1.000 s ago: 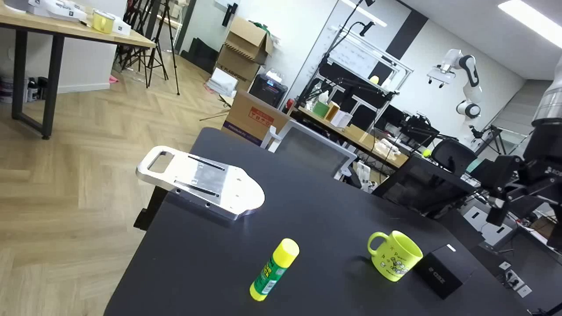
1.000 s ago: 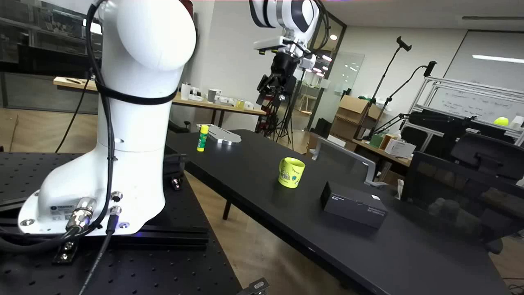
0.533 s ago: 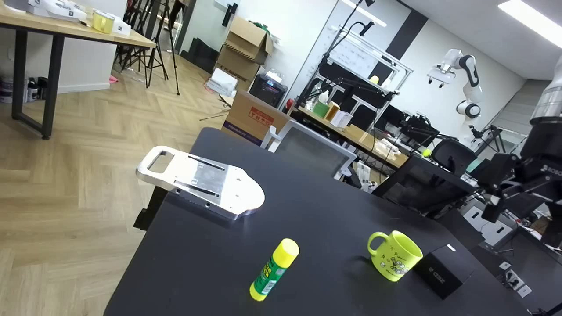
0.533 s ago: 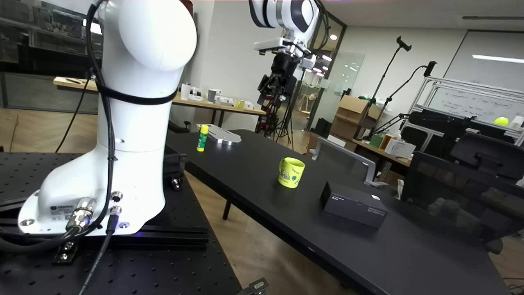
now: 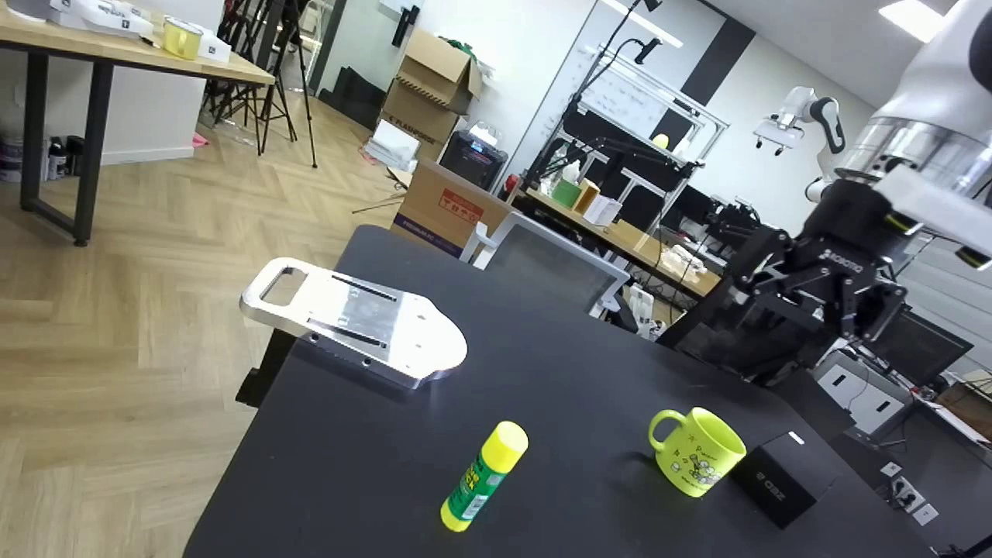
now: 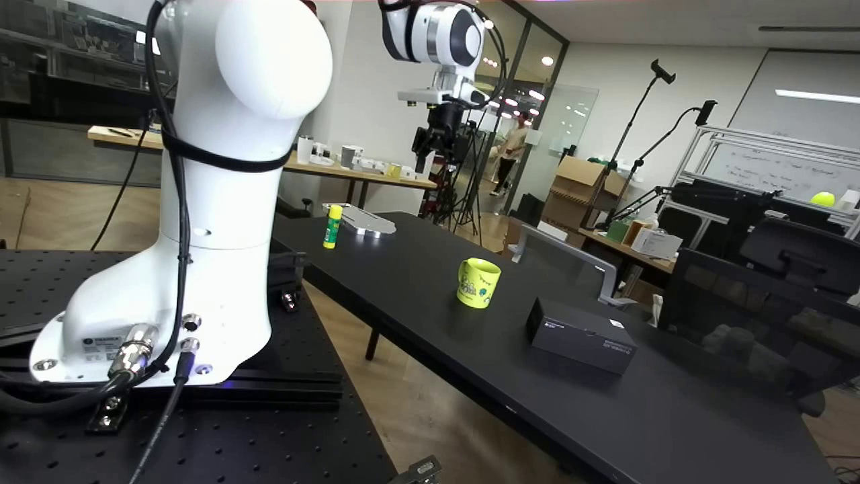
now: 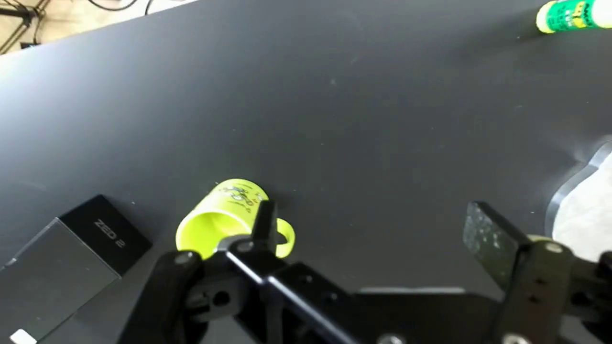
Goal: Place the stick of glue in the mug
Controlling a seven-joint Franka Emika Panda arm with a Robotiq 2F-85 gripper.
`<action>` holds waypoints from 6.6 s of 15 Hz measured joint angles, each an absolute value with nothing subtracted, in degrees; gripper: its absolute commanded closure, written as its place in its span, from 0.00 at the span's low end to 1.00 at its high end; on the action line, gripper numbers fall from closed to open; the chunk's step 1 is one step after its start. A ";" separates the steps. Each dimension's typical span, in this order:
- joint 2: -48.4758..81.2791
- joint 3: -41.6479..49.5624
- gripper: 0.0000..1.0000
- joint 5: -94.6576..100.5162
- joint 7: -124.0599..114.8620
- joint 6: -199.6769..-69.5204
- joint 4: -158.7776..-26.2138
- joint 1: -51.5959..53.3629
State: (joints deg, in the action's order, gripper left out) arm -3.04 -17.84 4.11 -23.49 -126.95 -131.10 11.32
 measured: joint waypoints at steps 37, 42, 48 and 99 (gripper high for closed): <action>18.87 -13.68 0.00 19.20 -36.01 -144.15 -128.76 39.90; 18.64 -11.46 0.00 19.62 -37.71 -146.49 -131.78 39.59; 18.64 -12.51 0.00 12.37 -36.40 -150.87 -133.52 39.15; -15.54 -6.74 0.90 15.41 -13.61 -150.31 -147.57 -3.69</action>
